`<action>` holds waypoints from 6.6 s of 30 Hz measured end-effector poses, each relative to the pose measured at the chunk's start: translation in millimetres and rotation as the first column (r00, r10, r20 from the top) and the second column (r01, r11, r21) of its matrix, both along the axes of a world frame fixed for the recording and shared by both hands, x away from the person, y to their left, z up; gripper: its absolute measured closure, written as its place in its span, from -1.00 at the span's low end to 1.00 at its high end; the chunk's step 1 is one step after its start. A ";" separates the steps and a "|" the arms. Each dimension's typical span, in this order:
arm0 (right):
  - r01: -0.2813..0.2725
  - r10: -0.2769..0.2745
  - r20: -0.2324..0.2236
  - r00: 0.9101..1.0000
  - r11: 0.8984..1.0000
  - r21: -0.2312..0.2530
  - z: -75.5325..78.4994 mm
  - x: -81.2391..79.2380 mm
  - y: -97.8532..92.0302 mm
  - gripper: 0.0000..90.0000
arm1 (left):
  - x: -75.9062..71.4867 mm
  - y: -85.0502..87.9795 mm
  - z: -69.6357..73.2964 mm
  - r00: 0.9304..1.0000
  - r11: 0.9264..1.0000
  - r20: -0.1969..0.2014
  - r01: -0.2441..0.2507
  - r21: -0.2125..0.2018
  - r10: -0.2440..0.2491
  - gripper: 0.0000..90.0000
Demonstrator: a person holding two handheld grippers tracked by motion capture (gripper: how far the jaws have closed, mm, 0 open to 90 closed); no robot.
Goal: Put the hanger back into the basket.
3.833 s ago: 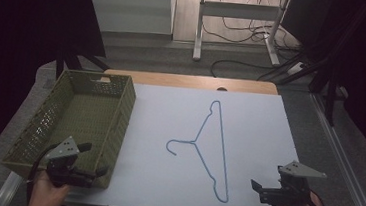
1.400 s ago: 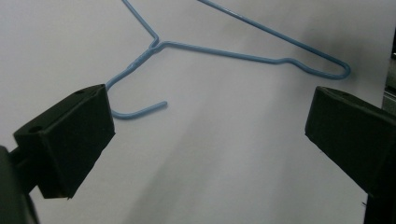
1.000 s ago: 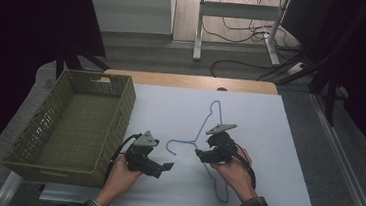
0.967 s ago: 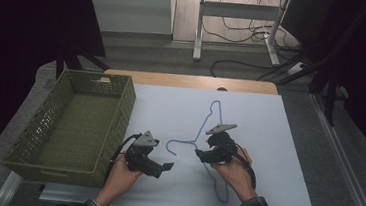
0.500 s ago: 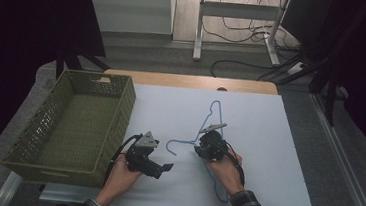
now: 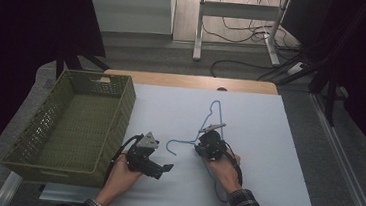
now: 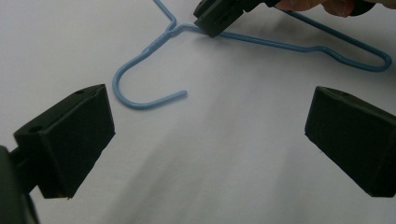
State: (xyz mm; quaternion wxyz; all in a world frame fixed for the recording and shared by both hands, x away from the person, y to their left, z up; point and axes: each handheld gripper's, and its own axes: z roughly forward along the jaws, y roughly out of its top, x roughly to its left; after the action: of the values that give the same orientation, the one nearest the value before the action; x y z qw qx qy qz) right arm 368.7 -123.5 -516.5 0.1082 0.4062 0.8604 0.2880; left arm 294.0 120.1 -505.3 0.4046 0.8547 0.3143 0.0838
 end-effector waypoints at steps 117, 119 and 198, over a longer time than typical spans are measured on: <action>-0.284 0.186 0.430 0.884 0.943 0.176 122.7 -21.7 -14.3 0.91 | 52.5 -7.1 40.0 0.998 0.980 0.008 0.069 -0.187 -0.068 -0.40; -0.293 0.185 0.429 0.884 0.934 0.202 128.7 -26.6 -17.3 0.91 | 51.8 -8.5 41.2 0.997 0.980 0.008 0.078 -0.183 -0.078 -0.45; -0.083 0.056 0.126 0.990 0.972 0.220 99.2 -63.2 -16.3 0.52 | 57.7 -49.2 133.6 0.984 0.973 0.136 0.139 -0.184 -0.115 0.90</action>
State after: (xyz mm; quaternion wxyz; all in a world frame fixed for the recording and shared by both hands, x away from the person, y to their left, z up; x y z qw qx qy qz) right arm 305.4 -139.9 -417.3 0.1026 0.3673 0.8282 0.4108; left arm 351.7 70.9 -371.7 0.5089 0.8229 0.2397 0.0802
